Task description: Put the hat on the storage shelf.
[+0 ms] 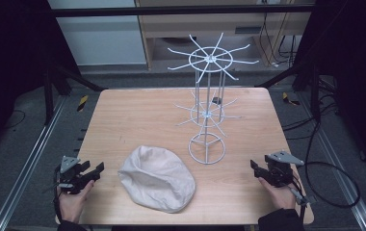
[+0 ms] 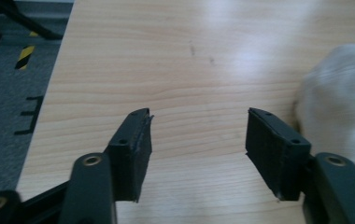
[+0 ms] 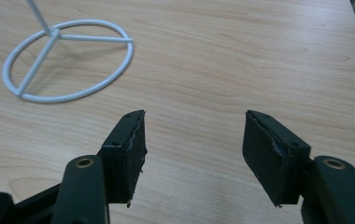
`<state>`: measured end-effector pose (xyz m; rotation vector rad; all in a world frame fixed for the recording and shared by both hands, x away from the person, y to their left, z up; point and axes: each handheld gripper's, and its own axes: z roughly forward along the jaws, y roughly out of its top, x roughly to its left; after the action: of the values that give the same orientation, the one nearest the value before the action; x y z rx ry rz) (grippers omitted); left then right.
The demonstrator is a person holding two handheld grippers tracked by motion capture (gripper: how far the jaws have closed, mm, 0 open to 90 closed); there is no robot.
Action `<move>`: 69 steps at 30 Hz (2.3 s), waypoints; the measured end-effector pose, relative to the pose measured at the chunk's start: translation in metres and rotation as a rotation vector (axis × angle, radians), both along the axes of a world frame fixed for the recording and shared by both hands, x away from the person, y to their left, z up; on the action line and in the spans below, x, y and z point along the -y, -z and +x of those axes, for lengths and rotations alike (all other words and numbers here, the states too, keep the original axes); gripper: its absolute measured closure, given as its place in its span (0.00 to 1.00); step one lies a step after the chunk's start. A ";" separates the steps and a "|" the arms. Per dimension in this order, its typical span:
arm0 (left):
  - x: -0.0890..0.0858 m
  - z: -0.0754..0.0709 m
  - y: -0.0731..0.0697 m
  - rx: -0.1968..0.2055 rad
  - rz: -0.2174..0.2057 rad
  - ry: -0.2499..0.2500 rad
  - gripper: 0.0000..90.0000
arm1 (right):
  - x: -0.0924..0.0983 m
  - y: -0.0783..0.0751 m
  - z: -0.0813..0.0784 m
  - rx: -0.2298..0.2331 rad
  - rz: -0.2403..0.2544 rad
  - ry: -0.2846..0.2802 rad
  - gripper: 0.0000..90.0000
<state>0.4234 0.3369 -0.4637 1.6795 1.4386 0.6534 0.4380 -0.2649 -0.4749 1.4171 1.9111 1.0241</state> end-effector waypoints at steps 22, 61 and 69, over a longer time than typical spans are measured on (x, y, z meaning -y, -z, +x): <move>0.042 -0.026 -0.013 -0.029 0.002 0.187 0.75 | -0.049 -0.024 -0.020 0.021 0.046 -0.163 0.54; 0.066 0.002 0.006 -0.099 0.081 0.229 0.84 | -0.201 -0.013 -0.044 -0.071 0.088 -0.596 0.55; 0.066 0.007 0.003 -0.099 0.057 0.229 0.93 | -0.208 -0.004 -0.038 -0.104 0.066 -0.613 0.89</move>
<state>0.4308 0.2707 -0.4671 1.9096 1.2790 0.4937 0.4002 -0.0569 -0.4705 0.9363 2.4836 1.3088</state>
